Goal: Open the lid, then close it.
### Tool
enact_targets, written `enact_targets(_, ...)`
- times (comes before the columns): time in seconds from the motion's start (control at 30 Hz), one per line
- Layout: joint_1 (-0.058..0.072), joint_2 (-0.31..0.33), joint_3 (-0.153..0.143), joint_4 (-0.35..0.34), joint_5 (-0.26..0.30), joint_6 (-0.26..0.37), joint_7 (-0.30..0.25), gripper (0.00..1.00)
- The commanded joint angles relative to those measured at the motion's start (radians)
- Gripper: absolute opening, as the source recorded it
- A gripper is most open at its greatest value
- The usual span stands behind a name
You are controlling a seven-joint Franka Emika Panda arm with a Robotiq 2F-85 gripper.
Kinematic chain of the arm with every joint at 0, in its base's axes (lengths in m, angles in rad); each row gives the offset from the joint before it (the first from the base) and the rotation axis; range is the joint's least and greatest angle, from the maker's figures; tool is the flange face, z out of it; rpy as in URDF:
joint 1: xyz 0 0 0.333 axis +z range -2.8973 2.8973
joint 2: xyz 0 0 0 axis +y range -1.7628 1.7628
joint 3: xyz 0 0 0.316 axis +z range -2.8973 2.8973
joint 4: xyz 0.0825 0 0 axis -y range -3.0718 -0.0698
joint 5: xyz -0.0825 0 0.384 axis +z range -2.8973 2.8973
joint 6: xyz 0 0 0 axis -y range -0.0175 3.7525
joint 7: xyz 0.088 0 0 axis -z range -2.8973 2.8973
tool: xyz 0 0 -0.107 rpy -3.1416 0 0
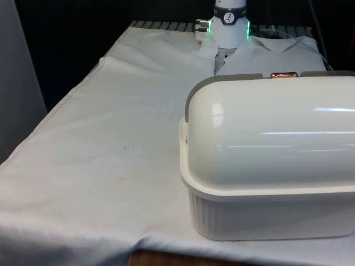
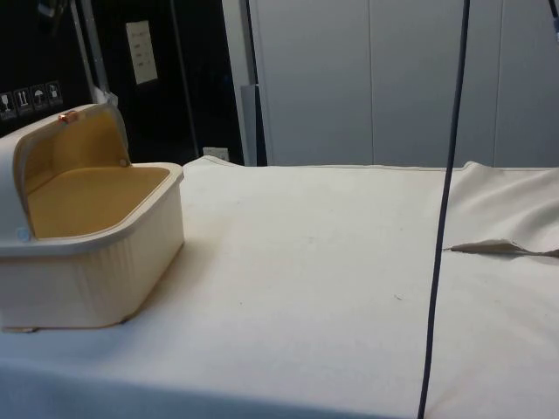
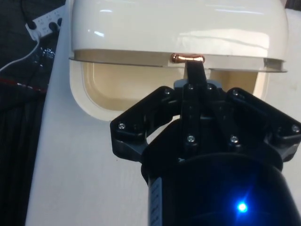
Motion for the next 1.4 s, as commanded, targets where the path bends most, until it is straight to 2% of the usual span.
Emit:
enact_targets(0.0,0.002,0.001,-0.002,0.002,-0.007,-0.020,0.002,0.00)
enact_targets(0.33,0.001,0.005,0.000,0.008,-0.003,-0.087,-0.003,0.00)
enact_targets(0.6,0.000,0.002,0.000,0.004,0.000,-0.080,-0.003,0.01)
enact_targets(0.83,0.000,0.001,0.000,0.001,0.000,-0.076,-0.003,0.35)
enact_targets(0.87,0.000,0.001,0.000,0.002,0.000,-0.077,-0.003,0.35)
enact_targets(0.9,0.000,0.001,0.000,0.001,0.000,-0.077,-0.003,0.44)
enact_targets(1.07,0.000,0.001,0.000,0.001,0.000,-0.077,-0.003,0.67)
enact_targets(1.13,0.000,0.001,0.000,0.001,0.000,-0.076,-0.003,0.79)
enact_targets(1.17,0.000,0.001,0.000,0.001,0.000,-0.076,-0.003,0.88)
enact_targets(1.2,0.000,0.004,0.000,0.002,0.002,-0.073,-0.004,0.88)
enact_targets(1.3,0.000,0.013,0.001,0.011,0.002,-0.072,-0.002,1.00)
enact_targets(1.37,0.001,0.023,0.001,0.023,0.002,-0.072,0.001,1.00)
